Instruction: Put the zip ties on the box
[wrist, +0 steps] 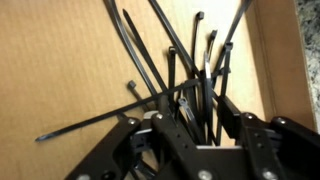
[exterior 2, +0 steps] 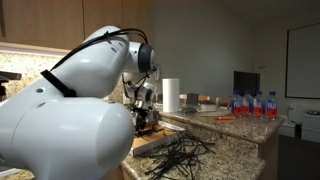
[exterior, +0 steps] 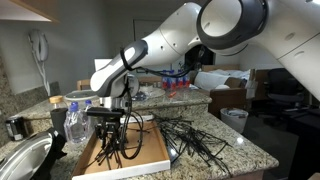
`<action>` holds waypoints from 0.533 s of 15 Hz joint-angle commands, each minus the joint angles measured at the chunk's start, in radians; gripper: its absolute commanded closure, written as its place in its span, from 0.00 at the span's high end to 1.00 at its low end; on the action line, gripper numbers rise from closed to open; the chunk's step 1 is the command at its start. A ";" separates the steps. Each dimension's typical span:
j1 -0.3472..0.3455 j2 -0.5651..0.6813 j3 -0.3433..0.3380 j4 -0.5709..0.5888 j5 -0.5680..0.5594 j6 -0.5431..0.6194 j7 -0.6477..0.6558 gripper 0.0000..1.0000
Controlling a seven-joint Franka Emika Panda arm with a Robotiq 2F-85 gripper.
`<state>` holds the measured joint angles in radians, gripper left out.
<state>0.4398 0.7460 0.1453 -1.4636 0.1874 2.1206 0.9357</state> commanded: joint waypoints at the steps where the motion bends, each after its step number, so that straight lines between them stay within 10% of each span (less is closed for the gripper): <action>1: -0.038 -0.089 0.018 -0.183 0.100 0.169 0.037 0.86; 8: -0.013 -0.358 0.002 -0.488 0.077 0.464 0.038 1.00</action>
<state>0.4199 0.5607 0.1450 -1.7601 0.2787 2.5201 0.9460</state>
